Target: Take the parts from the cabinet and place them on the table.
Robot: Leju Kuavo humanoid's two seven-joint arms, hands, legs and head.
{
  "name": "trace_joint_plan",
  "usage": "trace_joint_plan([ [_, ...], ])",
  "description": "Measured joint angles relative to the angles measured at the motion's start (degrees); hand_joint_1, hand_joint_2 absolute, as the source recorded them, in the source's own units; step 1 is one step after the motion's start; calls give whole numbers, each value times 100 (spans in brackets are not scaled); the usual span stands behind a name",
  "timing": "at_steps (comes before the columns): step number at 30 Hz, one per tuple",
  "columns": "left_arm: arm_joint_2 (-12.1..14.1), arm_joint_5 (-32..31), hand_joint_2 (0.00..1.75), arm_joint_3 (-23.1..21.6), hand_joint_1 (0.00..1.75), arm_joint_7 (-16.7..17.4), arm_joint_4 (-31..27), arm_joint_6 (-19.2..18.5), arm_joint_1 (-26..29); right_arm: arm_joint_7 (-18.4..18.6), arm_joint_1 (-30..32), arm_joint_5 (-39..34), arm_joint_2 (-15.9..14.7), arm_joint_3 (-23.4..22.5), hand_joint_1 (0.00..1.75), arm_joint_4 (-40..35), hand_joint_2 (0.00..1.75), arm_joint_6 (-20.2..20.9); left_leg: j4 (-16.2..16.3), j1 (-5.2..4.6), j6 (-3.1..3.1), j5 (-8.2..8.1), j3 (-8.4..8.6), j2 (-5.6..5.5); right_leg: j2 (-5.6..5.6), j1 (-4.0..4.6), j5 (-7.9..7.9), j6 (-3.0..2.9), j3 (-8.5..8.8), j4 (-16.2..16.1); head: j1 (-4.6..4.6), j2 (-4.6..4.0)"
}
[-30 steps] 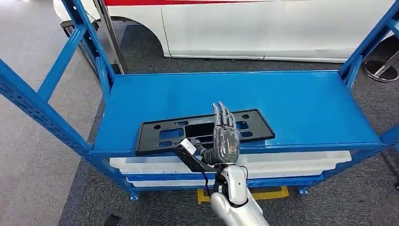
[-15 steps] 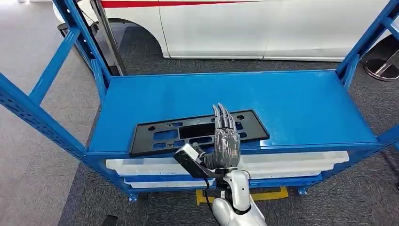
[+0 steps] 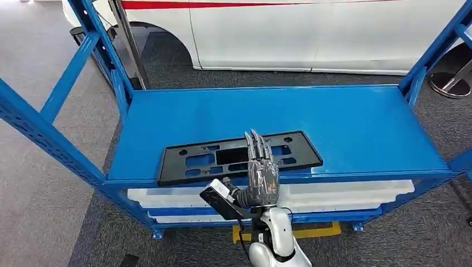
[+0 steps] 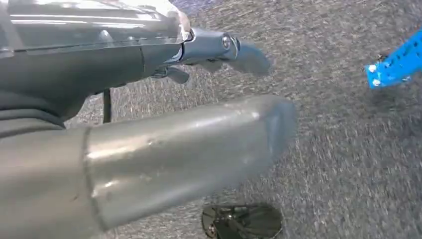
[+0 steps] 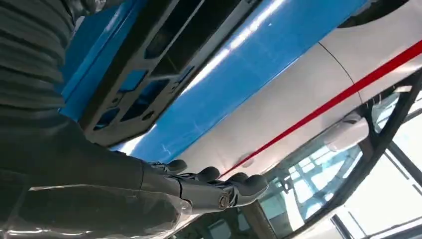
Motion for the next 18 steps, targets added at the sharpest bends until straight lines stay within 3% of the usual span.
trace_joint_plan([
  [2,2,-37,0,2,0,-4,0,-6,-18,-11,10,-2,0,9,0,135,175,-54,-9,0,57,5,-4,3,-6,-9,-371,39,-243,538,11,0],
  [4,2,-72,0,7,0,-2,0,-13,-17,-37,74,-13,-2,20,0,361,175,-131,-7,-4,63,2,-13,7,-7,-30,-762,80,-665,1420,11,0],
  [5,2,-101,0,13,0,4,0,-17,-14,-42,112,-9,-2,26,0,499,175,-168,-5,-4,62,1,-15,5,-8,-37,-795,95,-800,1675,9,0],
  [6,2,-118,0,17,0,5,0,-17,-14,-42,128,7,0,33,0,624,175,-218,-4,-4,61,1,-11,0,-8,-50,-685,99,-786,1618,11,0],
  [7,2,-140,0,26,0,7,0,-20,-16,-42,124,20,4,37,0,748,175,-269,4,-4,54,-4,-6,-9,-9,-61,-460,91,-641,1310,9,0],
  [9,0,-190,0,39,0,7,0,-33,-18,-39,114,24,31,37,0,951,175,-372,18,-3,17,-30,22,-24,-12,-61,66,39,-103,246,11,0],
  [10,-4,-197,0,44,0,7,0,-33,-18,-39,92,22,44,37,0,1032,175,-402,18,-5,-3,-39,17,-22,-10,-54,4,8,18,-1,9,0],
  [12,-2,-199,0,52,0,9,0,-33,-24,-33,71,0,81,37,0,1178,175,-411,33,-34,-78,-37,-11,-23,-3,-6,43,-7,-16,-28,4,0],
  [14,-2,-223,0,74,0,7,0,-35,-24,-28,56,-13,96,37,0,1270,175,-409,-12,-16,-151,-23,10,-20,7,24,47,-64,-21,-30,9,0],
  [15,0,-236,0,87,0,7,0,-35,-30,-26,38,-13,120,37,0,1305,175,-409,7,-14,-194,-56,12,-20,2,-44,86,-122,13,-112,9,0],
  [16,-2,-240,0,94,0,4,0,-37,-27,-26,21,-13,135,37,0,1337,175,-409,111,0,-214,-137,-19,-8,-11,-49,103,-152,46,-149,7,0],
  [18,-9,-251,0,94,0,2,0,-46,-33,-28,-23,-13,164,37,0,1394,175,-404,835,3,-248,-566,-341,-7,-24,-43,100,-206,48,-149,4,0],
])
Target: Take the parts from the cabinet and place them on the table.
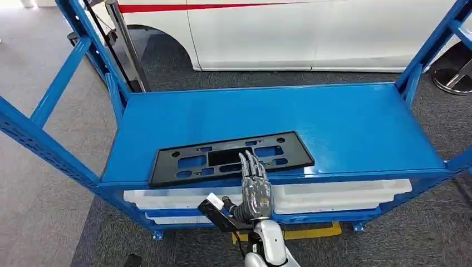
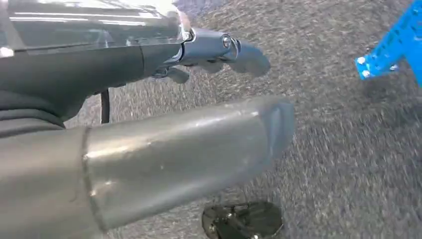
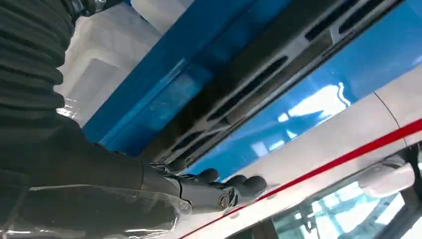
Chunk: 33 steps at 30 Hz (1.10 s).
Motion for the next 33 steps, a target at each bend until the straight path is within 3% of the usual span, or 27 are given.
trace_joint_plan([
  [1,2,0,0,9,0,0,0,0,5,4,0,0,4,0,0,41,175,2,491,0,-18,-216,-230,1,-6,11,-4,-6,-2,2,0,0],
  [2,2,-7,0,18,0,0,0,-7,15,13,1,0,4,0,0,90,175,2,869,0,-31,-328,-414,1,-8,23,-7,-11,-4,7,-2,0],
  [3,2,-11,0,28,0,2,0,-11,23,18,-2,0,7,0,0,144,175,0,963,0,-34,-277,-468,1,-7,25,-8,-12,-4,17,0,0],
  [4,2,-28,0,37,0,2,0,-15,24,20,-9,2,11,0,0,179,175,-2,775,0,-26,-105,-383,1,-5,26,-16,-12,-1,29,-2,0],
  [5,2,-44,0,37,0,4,0,-39,21,31,-26,2,20,0,0,236,175,-7,383,0,-15,140,-199,3,2,26,-25,-3,1,48,0,0],
  [6,4,-44,0,39,0,4,0,-55,16,44,-55,2,35,0,0,271,175,-11,-202,0,6,431,88,8,5,25,-44,12,6,70,-2,0],
  [7,7,-44,0,42,0,7,0,-74,10,52,-88,-2,52,-2,0,297,175,-13,-636,0,33,567,298,12,9,25,-60,29,8,93,-22,0],
  [8,7,-44,0,44,0,13,0,-96,-3,55,-134,-9,70,-4,0,328,175,-20,-780,-46,51,458,358,8,15,75,-77,64,-16,123,-22,0],
  [11,7,-46,0,48,0,24,0,-184,4,57,-285,-59,125,-26,0,413,175,-17,-766,-66,145,496,328,-8,22,45,-36,143,-46,96,-20,0],
  [13,2,-68,0,48,0,24,0,-192,3,57,-399,-85,149,-79,0,448,175,-2,-840,-2,242,560,356,10,23,34,-92,217,-58,169,-20,0],
  [14,2,-99,0,48,0,24,0,-195,-5,59,-464,-85,162,-94,0,463,175,7,-847,-3,277,561,354,9,15,39,-244,241,-148,359,-13,0],
  [16,2,-127,0,48,0,26,0,-195,-7,61,-571,-85,164,-114,0,527,175,7,-846,-4,302,559,348,23,14,14,-719,281,-578,1256,-15,0],
  [17,4,-151,0,50,0,33,0,-195,-7,63,-599,-85,164,-129,0,571,175,7,-842,-4,305,556,344,23,14,10,-861,297,-783,1666,-15,0],
  [18,4,-164,0,50,0,42,0,-195,-6,63,-618,-81,164,-151,0,616,175,7,-842,-4,306,555,345,21,13,-2,-873,307,-901,1881,-15,0],
  [19,4,-171,0,50,0,50,0,-195,-5,70,-640,-70,164,-171,0,656,175,9,-840,-4,305,552,354,13,12,-20,-732,311,-879,1798,-15,0],
  [20,0,-186,0,50,0,57,0,-195,-6,77,-674,-59,164,-181,0,680,175,20,-833,-4,295,539,366,2,9,-24,-498,303,-738,1477,-15,0],
  [22,-7,-216,0,50,0,59,0,-192,-8,81,-760,-48,175,-195,0,721,175,26,-815,-1,256,503,406,-9,4,-24,31,258,-238,456,-15,0],
  [23,-11,-216,0,50,0,59,0,-192,-11,81,-804,-46,177,-199,0,743,175,28,-807,-20,222,483,400,-9,9,-6,-36,224,-98,206,-15,0],
  [26,-11,-223,0,50,0,74,0,-192,-16,120,-836,7,201,-214,0,807,175,42,-820,-21,116,481,383,-9,22,51,-34,168,-126,151,-17,0],
  [28,-9,-258,0,50,0,94,0,-192,-24,199,-900,129,234,-216,0,868,175,70,-835,-9,30,446,417,-5,25,-2,3,82,-71,62,-22,0],
  [29,-13,-286,0,50,0,96,0,-192,-27,243,-953,223,245,-216,0,914,175,105,-677,-4,24,321,364,-3,19,-11,9,42,-44,34,-20,0],
  [30,-22,-319,0,48,0,101,0,-192,-38,297,-1017,336,256,-210,0,981,175,157,-321,5,15,123,197,-1,13,-11,9,14,-39,30,-22,0],
  [32,-22,-372,0,48,0,109,0,-190,-36,418,-1070,562,256,-188,0,1124,175,260,661,6,-21,-282,-306,-1,5,10,-6,-9,-36,35,-22,0],
  [33,-22,-407,0,48,0,114,0,-186,-27,450,-1070,639,256,-186,0,1185,175,291,970,6,-28,-329,-488,0,5,21,-14,-19,-37,45,-22,0],
])
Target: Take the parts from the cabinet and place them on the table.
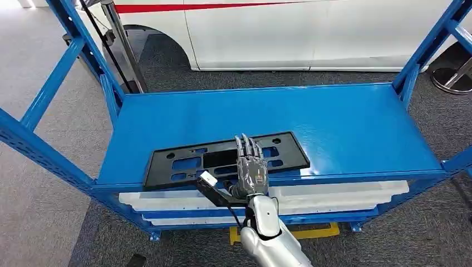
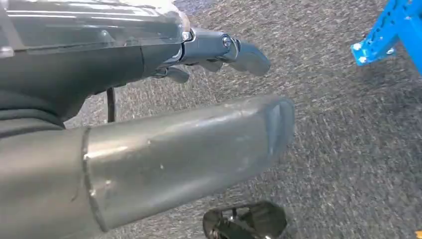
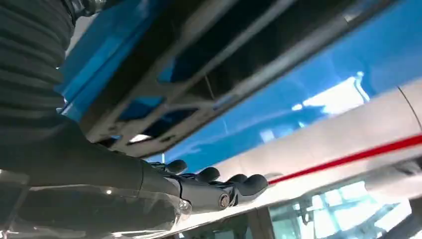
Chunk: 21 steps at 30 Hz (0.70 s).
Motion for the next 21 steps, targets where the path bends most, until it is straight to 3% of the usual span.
trace_joint_plan([
  [1,0,-6,0,0,0,9,0,4,3,30,0,35,0,9,0,54,175,15,4,0,3,107,-39,0,2,3,-15,-1,6,12,0,0],
  [2,0,-15,0,0,0,11,0,4,1,46,-4,52,0,13,0,83,175,17,-283,0,14,346,62,1,7,3,-36,5,18,24,0,0],
  [4,0,-17,0,0,0,11,0,4,-3,59,-31,78,0,26,0,118,175,17,-1325,0,50,928,541,10,14,3,-86,33,82,50,0,0],
  [5,0,-17,0,0,0,11,0,4,-6,59,-45,85,0,31,0,135,175,17,-1624,-6,78,940,686,12,13,1,-106,55,90,52,2,0],
  [6,0,-17,0,0,0,11,0,4,-15,63,-71,85,0,33,0,155,175,17,-1722,-47,98,908,742,6,26,44,-107,82,55,85,-2,0],
  [9,0,-17,0,0,0,15,0,7,-3,61,-79,87,0,42,0,203,175,15,-1719,-61,180,907,707,-9,25,31,-88,165,56,41,2,0],
  [10,-4,-17,0,0,0,15,0,7,-4,63,-93,87,0,42,0,210,175,13,-1782,-6,230,935,739,-7,28,61,-114,200,63,46,0,0],
  [11,-15,-17,0,0,0,13,0,7,-11,63,-109,87,0,42,0,218,175,13,-1802,1,267,949,758,-2,25,35,-220,225,26,178,7,0],
  [12,-15,-17,0,0,0,13,0,7,-21,65,-131,87,0,44,0,229,175,15,-1803,4,314,949,756,8,22,28,-410,247,-116,478,9,0],
  [14,-15,-17,0,2,0,13,0,7,-21,68,-127,87,-11,46,0,257,175,17,-1801,-5,329,942,753,14,22,-3,-819,291,-584,1405,7,0],
  [15,-15,-17,0,2,0,13,0,9,-19,70,-123,100,-22,48,0,284,175,26,-1794,-6,335,938,749,13,21,-7,-899,305,-765,1723,7,0],
  [16,-15,-22,0,2,0,13,0,13,-17,96,-123,159,-35,57,0,310,175,72,-1790,-6,334,934,752,10,20,-16,-840,311,-833,1802,9,0],
  [17,-15,-52,0,2,0,13,0,28,-18,140,-130,245,-48,68,0,330,175,138,-1785,-6,330,926,760,4,20,-26,-649,311,-770,1607,7,0],
  [19,-30,-119,0,2,0,24,0,54,-23,254,-188,486,-61,120,0,353,175,291,-1773,-6,304,900,801,-4,18,-33,-87,277,-312,644,9,0],
  [20,-35,-150,0,2,0,35,0,55,-30,303,-226,598,-68,142,0,393,175,352,-1768,-6,278,883,816,-4,16,-31,61,249,-101,175,9,0],
  [21,-35,-183,0,2,0,50,0,59,-45,358,-272,692,-85,170,0,452,175,387,-1745,-48,241,867,797,-8,17,14,-17,236,-50,78,9,0],
])
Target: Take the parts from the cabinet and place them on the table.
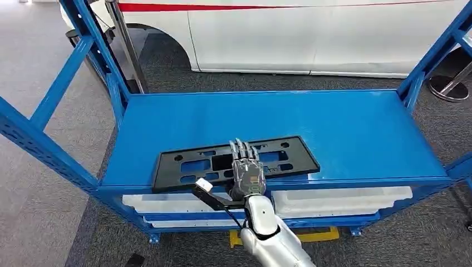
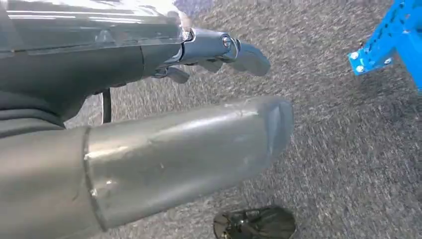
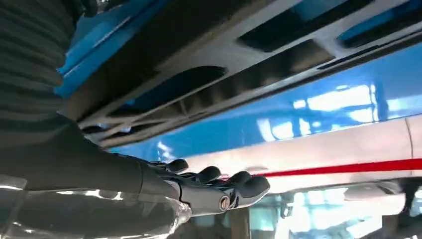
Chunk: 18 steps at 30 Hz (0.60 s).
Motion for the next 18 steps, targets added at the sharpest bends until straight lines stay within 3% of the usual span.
trace_joint_plan([
  [2,-2,-62,0,0,0,24,0,0,-16,118,-62,165,-31,44,0,103,175,50,-18,14,-60,7,6,0,13,19,13,-30,-17,0,-4,0],
  [3,-4,-81,0,0,0,28,0,-2,-21,194,-110,249,-59,61,175,173,175,53,-49,30,-102,15,30,2,18,43,12,-65,-7,-2,-4,0],
  [5,-6,-125,0,0,0,33,0,-2,-41,297,-178,341,-76,81,175,284,175,63,35,52,-158,-63,17,13,-1,-30,69,-149,64,-110,-6,0],
  [6,-20,-149,0,0,0,35,0,-9,-53,326,-186,363,-92,83,175,357,175,107,279,46,-167,-245,-81,14,-10,-36,74,-197,80,-135,-9,0],
  [8,-24,-190,0,0,0,76,0,-18,-63,339,-212,409,-107,97,175,463,175,186,1168,51,-201,-704,-489,14,-23,-27,76,-213,71,-135,-9,0],
  [9,-24,-199,0,0,0,87,0,-18,-61,339,-213,405,-116,97,175,507,175,184,1557,51,-215,-843,-671,13,-26,-22,76,-214,68,-133,-9,0],
  [10,-24,-232,0,0,0,98,0,-22,-61,339,-211,392,-140,97,175,536,175,175,1717,52,-220,-850,-744,14,-28,-21,76,-214,68,-130,-9,0],
  [11,-24,-238,0,0,0,100,0,-28,-61,339,-209,372,-153,97,175,557,175,168,1597,54,-221,-712,-683,16,-29,-22,76,-213,71,-123,-9,0],
  [12,-24,-249,0,0,0,101,0,-33,-66,348,-210,355,-164,97,175,577,175,168,1248,57,-217,-491,-503,17,-27,-27,73,-207,72,-112,-9,0],
  [14,-22,-282,0,0,0,100,0,-33,-82,361,-212,352,-194,97,175,593,175,173,235,70,-210,-49,39,21,-24,-35,53,-171,65,-58,-9,0],
  [15,-24,-287,0,0,0,103,0,-35,-105,376,-224,350,-212,97,175,593,175,173,8,50,-188,-163,142,18,-22,4,32,-119,46,-18,-13,0],
  [16,-24,-291,0,0,0,105,0,-42,-116,394,-239,348,-242,97,175,593,175,173,-7,27,-124,-113,153,2,-13,8,31,-87,39,-16,-6,0],
  [18,-24,-295,0,0,0,116,0,-44,-114,396,-229,350,-282,97,175,593,175,173,1,4,-66,-95,135,1,-8,2,77,-16,44,-57,-9,0],
])
